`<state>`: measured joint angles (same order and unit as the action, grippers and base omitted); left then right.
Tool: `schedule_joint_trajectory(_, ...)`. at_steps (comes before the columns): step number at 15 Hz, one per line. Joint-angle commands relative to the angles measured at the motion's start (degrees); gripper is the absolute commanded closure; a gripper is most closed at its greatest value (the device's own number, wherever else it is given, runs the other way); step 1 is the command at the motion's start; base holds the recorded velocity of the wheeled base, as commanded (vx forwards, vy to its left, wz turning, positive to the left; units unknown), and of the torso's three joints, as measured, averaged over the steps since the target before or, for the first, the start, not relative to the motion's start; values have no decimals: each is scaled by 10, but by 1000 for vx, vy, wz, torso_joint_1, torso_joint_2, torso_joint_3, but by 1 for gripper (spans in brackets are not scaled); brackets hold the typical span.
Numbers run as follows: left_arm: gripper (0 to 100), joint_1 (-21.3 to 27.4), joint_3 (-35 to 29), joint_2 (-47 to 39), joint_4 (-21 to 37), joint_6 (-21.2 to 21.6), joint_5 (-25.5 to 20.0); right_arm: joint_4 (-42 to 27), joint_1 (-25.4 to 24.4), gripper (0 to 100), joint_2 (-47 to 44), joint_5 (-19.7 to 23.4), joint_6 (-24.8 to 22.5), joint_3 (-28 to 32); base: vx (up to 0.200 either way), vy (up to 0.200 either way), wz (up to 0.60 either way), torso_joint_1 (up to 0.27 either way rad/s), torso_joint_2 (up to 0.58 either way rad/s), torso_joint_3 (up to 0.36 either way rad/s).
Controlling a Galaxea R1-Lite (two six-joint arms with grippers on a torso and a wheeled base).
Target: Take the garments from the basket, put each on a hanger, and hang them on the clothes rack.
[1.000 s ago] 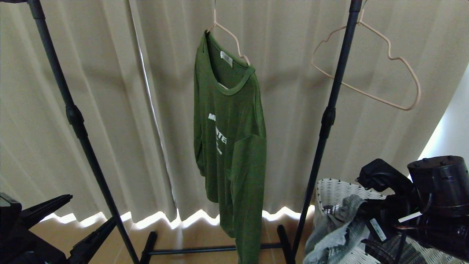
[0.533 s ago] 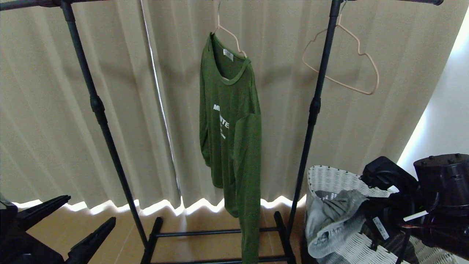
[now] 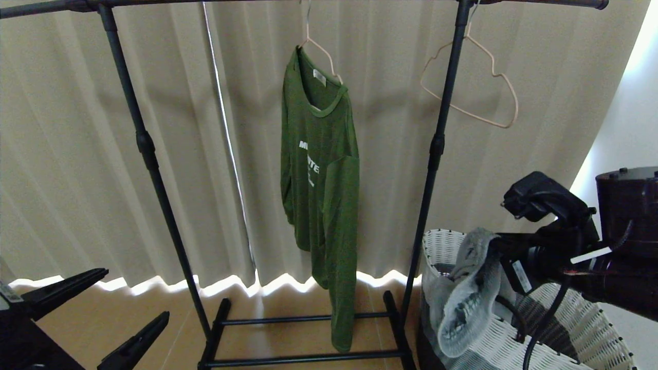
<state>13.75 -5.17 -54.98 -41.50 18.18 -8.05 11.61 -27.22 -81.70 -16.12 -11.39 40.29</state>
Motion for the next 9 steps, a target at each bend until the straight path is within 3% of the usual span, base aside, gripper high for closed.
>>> schedule_joint_trajectory(1, 0, 21, -43, -29, 3, -9, -23, 2, -22, 100, 8, 6, 0, 38, 0, 0, 0, 0, 0, 0)
schedule_joint_trajectory(3, 0, 88, -87, -71, 3, -30, -34, 3, -56, 100, 19, 25, 2, 81, 0, 0, 0, 0, 0, 0)
schedule_joint_trajectory(5, 0, 171, -124, -102, 4, -85, -30, 3, -78, 100, 23, 35, 2, 104, 0, 0, 0, 0, 0, 0)
schedule_joint_trajectory(6, 0, 235, -152, -142, 4, -134, -23, 11, -105, 100, 21, 36, 5, 119, 0, 0, 0, 0, 0, 0)
schedule_joint_trajectory(9, 0, 300, -173, -232, 3, -163, 25, 48, -152, 100, 11, 39, 8, 131, 0, 0, 0, 0, 0, 0)
